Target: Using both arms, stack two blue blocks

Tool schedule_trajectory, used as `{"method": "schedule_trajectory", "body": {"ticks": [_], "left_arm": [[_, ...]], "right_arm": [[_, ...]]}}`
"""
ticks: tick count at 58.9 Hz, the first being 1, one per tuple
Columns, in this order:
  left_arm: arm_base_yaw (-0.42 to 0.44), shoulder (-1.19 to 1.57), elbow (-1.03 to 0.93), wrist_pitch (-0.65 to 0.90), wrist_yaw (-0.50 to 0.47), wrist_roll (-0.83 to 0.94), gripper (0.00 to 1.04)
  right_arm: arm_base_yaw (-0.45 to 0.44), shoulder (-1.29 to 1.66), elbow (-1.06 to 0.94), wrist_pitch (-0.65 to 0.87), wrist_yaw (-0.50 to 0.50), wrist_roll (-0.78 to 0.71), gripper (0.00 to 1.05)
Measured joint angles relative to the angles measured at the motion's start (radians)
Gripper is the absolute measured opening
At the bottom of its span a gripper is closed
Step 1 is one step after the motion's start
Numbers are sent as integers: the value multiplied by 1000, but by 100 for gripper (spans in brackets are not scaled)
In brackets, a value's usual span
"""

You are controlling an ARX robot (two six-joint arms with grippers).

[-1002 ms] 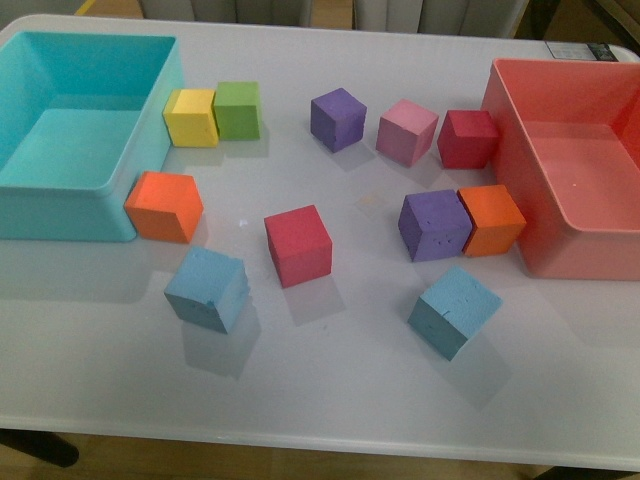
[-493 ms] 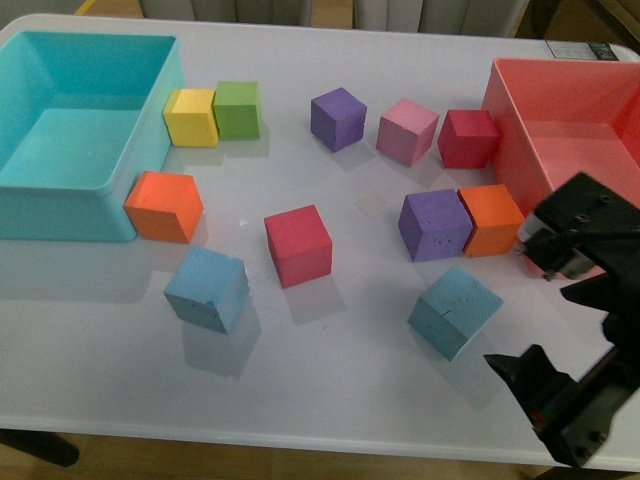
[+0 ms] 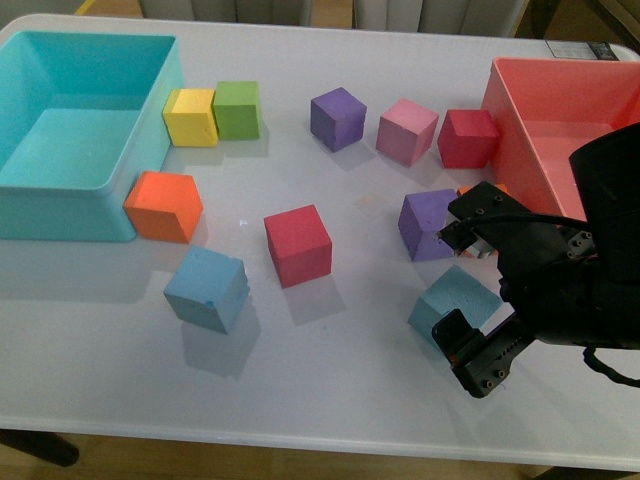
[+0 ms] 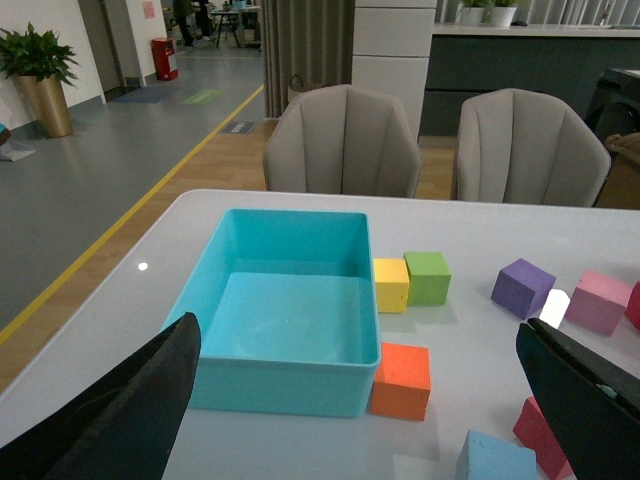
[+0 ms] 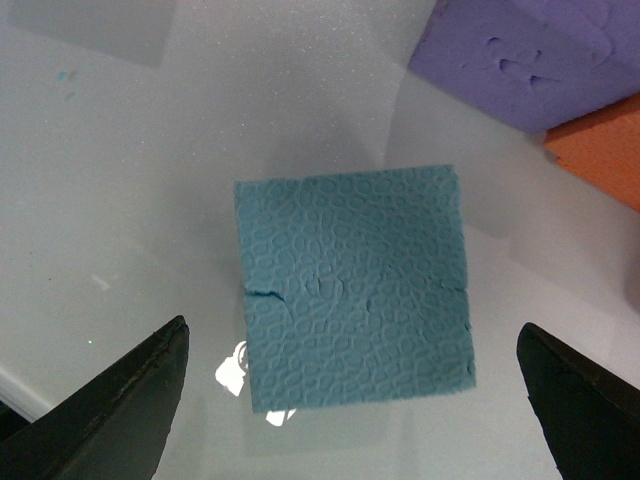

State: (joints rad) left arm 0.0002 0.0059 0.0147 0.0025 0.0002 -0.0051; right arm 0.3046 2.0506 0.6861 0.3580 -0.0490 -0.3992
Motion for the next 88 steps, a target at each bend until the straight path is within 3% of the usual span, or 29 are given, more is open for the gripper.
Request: {"method": "schedule_trajectory", "body": {"ticks": [10,27,39,53,72,88], "left_arm": [[0,0,0,0,0,0,96],[0,0,0,0,0,0,96],[0,0,0,0,0,0,96],[0,0,0,0,0,0,96],[0,0,0,0,0,0,96],[0,0,0,0,0,0,96]], "right_arm": [[11,80,58,-4,2,3,96],[13,85,67,-25,-23,-7,54],[-10,-96,60,-91,-93,2,43],[54,-76,320,-168,-53,113,40],[130,304,842,-369,95,259,39],[163,498,1097,-447,91,310,39]]}}
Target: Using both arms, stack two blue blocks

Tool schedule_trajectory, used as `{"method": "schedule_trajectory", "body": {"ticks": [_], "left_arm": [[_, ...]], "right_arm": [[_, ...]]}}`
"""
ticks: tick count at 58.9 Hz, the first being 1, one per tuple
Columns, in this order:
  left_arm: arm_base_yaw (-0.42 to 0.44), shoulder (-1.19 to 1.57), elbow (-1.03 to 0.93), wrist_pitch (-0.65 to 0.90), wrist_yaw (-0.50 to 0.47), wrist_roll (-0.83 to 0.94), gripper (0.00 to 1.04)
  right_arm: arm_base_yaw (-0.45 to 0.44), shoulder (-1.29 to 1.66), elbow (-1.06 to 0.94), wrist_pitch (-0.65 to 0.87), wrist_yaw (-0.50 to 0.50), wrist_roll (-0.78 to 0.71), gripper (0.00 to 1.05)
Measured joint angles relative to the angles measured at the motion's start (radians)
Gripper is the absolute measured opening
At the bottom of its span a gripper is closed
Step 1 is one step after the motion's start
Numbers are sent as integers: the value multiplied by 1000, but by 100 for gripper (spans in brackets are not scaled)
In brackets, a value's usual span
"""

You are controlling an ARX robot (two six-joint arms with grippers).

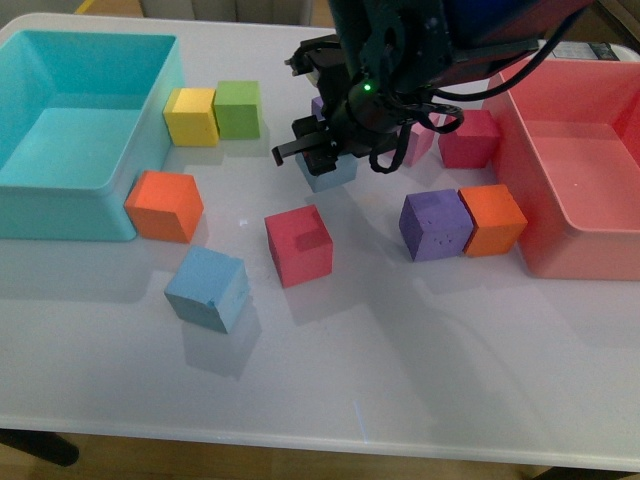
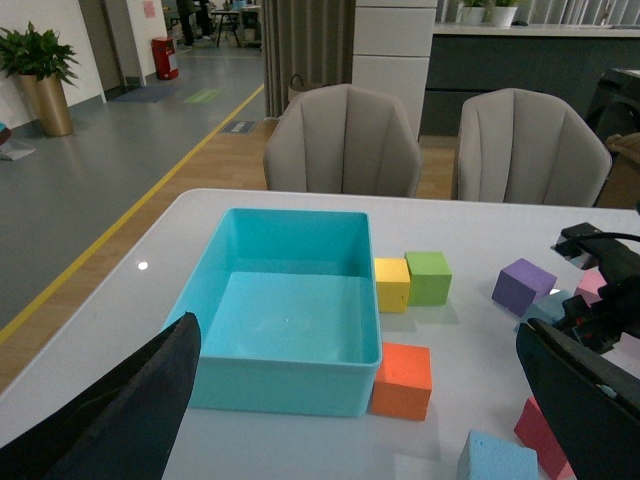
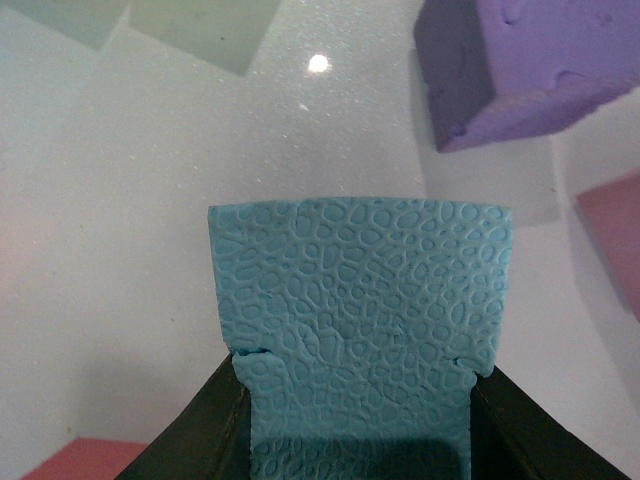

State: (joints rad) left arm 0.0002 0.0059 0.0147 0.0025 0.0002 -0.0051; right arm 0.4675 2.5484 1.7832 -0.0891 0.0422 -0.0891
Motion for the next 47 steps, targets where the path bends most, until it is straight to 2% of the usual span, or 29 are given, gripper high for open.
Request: {"method": "schedule_trajectory", "body": {"ticks": [13,29,47], "left_arm": [[0,0,0,0,0,0,96],[0,0,0,0,0,0,96],[0,0,0,0,0,0,96]], "right_arm": [[19,98,137,-58,1,3,39],[18,138,172,-64,-1,-3,40],[9,116,71,30,-12,-5,88]]}}
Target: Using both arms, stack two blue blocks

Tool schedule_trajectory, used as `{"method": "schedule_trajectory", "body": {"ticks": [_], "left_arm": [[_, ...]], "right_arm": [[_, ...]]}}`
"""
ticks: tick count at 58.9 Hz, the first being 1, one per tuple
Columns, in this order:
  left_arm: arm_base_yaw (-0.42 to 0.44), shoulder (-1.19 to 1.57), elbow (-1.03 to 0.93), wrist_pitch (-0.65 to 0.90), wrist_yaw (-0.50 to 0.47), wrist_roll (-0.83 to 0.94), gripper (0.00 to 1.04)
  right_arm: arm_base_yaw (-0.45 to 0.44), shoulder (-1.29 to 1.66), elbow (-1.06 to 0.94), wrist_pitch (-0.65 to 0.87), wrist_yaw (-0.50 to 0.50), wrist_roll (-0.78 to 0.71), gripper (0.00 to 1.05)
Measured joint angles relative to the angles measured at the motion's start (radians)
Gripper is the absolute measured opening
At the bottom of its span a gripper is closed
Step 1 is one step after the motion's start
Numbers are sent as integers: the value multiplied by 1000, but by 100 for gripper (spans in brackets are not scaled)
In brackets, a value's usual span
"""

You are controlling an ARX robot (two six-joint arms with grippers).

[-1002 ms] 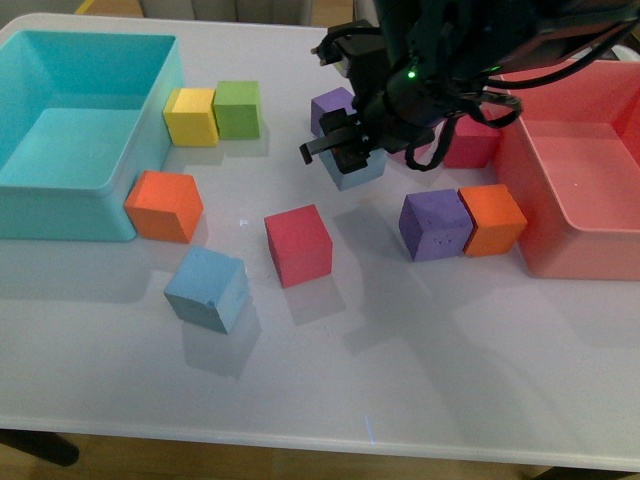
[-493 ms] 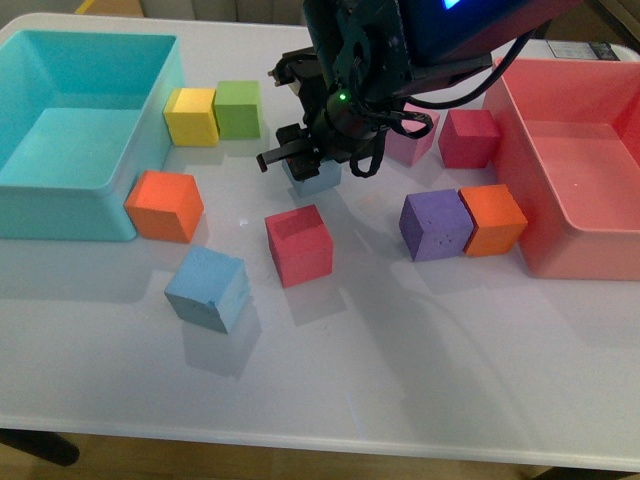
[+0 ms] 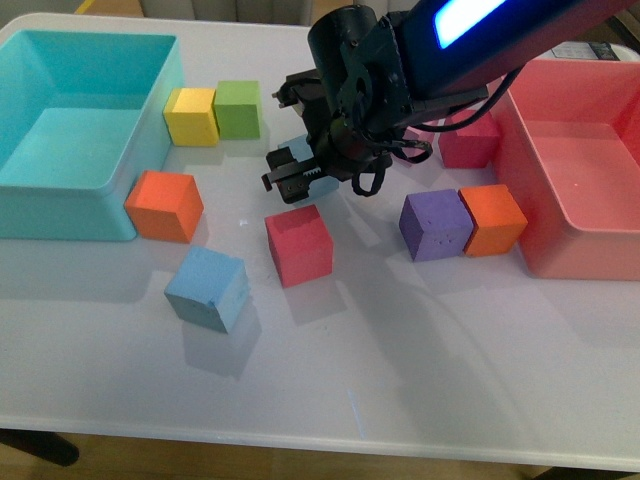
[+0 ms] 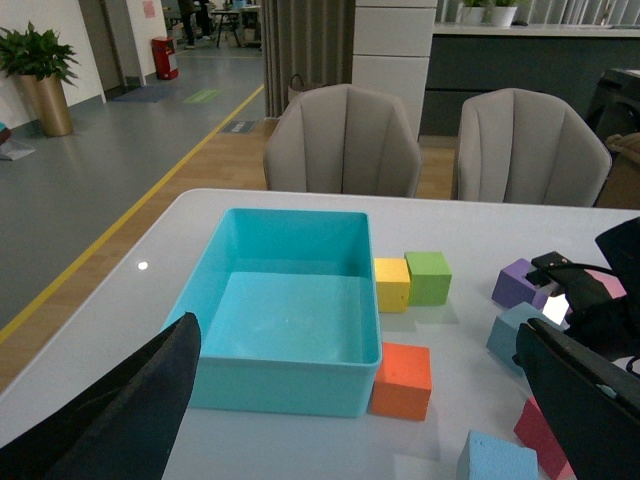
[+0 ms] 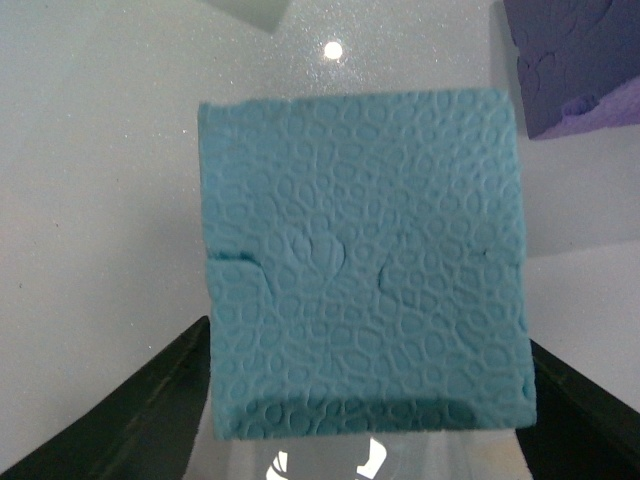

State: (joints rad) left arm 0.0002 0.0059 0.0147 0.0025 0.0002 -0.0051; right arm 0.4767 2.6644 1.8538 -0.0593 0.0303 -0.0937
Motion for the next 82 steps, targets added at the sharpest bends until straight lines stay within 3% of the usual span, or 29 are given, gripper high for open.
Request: {"method": "schedule_trajectory", "body": {"ticks": [5,19,32,41,47,53,63,70,82], "left_arm": [[0,0,0,0,0,0,96],[0,0,0,0,0,0,96],[0,0,0,0,0,0,96],[0,0,0,0,0,0,96],[0,0,0,0,0,0,96],[0,0,0,0,0,0,96],[0,0,0,0,0,0,96],[0,0,0,0,0,0,96],[0,0,0,0,0,0,96]], "right_arm": [[-7,-38,-56,39,0,0,97],[-28,-280,-271,198,-30,51,96],[-47,-646,-663,394,-24,76,96],[-80,-898,-959,446,-13,82,95],[-118,-1070,-1244,881,257,83,78],[-179,-1210,-1412,1086,272,85,60],[-242,-1332,-1571,1091,197,86,30],[-293,-1459,-1657,1059,143,86,2],[-354,-1571,-1771,1046,88,89,2]]}}
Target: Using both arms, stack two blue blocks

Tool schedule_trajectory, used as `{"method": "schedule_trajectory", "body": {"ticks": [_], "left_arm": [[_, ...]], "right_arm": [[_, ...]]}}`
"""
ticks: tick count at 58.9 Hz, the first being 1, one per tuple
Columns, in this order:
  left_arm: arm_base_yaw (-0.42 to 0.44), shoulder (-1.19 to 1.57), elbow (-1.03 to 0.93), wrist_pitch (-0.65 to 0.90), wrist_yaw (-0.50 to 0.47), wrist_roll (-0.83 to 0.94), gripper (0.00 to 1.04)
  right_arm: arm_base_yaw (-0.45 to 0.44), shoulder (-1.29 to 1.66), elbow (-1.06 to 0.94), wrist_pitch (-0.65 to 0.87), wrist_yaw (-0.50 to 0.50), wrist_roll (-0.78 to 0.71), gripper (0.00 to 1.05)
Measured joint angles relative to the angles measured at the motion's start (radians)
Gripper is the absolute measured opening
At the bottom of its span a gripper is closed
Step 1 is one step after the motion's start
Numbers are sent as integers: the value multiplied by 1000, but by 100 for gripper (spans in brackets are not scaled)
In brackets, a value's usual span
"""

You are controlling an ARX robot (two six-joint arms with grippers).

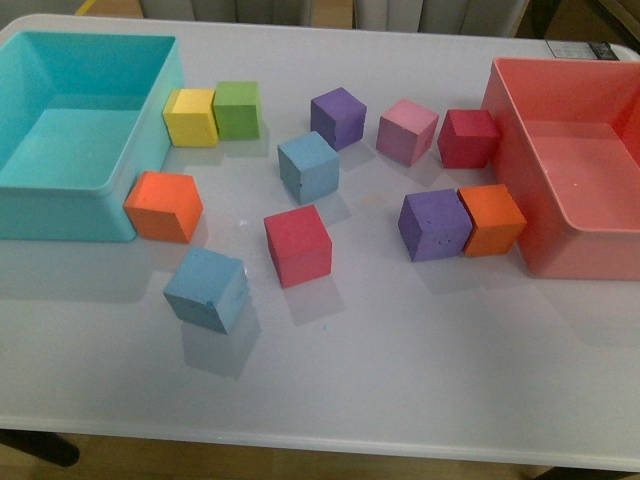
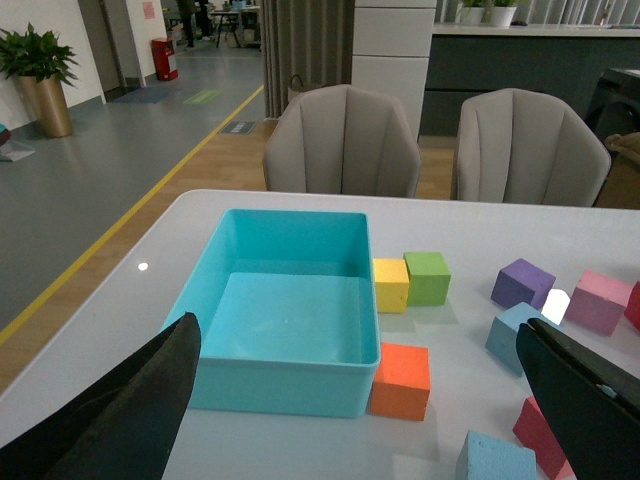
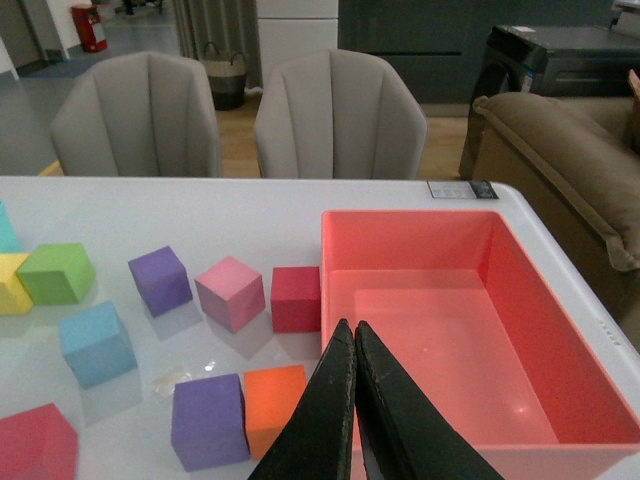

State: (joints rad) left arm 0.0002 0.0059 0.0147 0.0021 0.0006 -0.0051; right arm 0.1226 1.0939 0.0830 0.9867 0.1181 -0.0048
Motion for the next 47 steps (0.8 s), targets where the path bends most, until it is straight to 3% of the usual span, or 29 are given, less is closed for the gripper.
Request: {"method": "schedule_trajectory", "body": {"ticks": [10,14,18,47], "left_arm": [[0,0,0,0,0,0,96],[0,0,0,0,0,0,96],[0,0,0,0,-1,0,96],[0,0,0,0,0,0,96]], "right_arm": [[-33,-154,-35,-109,-34,1,2],[-86,-212,-48,-159,-105,1,2],[-116,-280,-60,-212,-110,2,2],[-119,-655,-67,-550,-117,2,2]]}}
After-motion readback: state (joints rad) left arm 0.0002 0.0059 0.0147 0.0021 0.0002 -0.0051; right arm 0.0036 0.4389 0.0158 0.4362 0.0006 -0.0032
